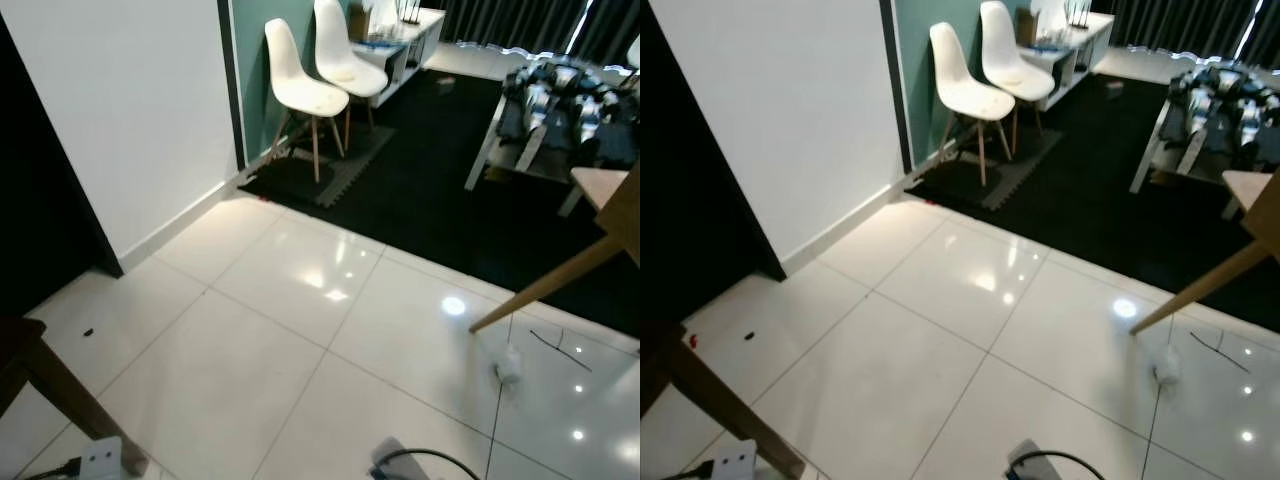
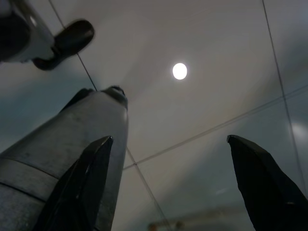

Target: Picking trash to rubbish bin

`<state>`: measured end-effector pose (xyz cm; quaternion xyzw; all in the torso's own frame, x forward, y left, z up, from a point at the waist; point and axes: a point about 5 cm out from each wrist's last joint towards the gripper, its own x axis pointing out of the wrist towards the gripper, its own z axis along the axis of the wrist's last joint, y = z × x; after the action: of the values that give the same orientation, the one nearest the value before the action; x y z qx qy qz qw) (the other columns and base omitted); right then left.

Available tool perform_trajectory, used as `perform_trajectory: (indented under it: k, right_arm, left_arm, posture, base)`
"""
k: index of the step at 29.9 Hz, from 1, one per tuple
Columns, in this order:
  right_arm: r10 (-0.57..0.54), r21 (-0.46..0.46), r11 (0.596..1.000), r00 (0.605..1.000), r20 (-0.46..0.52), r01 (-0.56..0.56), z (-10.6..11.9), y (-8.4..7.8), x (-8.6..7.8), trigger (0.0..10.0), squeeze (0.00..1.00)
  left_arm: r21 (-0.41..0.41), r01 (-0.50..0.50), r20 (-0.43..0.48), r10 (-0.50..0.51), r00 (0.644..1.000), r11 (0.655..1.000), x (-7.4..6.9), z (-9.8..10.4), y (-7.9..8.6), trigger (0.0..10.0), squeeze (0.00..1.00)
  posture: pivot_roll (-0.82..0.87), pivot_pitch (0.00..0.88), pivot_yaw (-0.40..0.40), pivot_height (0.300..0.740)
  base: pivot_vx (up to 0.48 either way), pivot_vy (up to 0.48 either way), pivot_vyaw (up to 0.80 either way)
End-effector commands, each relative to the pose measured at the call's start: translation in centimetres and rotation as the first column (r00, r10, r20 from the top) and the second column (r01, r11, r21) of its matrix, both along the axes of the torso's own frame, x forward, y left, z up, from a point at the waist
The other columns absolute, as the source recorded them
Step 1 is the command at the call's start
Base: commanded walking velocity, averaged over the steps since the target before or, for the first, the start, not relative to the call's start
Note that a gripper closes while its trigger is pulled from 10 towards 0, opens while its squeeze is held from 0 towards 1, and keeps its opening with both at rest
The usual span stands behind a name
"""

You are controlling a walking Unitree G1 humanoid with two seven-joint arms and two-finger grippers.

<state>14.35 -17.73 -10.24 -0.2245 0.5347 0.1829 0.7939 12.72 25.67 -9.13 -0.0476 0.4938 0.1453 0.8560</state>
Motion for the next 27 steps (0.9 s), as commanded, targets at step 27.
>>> perform_trajectory:
  k: [27]
  right_arm:
    - [0.010, 0.032, 0.999, 1.000, -0.018, -0.009, 0.0, 0.3, 0.1, 10.0, 0.00]
  left_arm:
    - [-0.057, -0.044, -0.023, 0.043, 0.999, 0.997, -1.0, -0.5, -0.5, 10.0, 0.00]
  posture:
    - [0.14, 0.055, 0.003, 0.740]
  base:
    - [0.000, 0.000, 0.73]
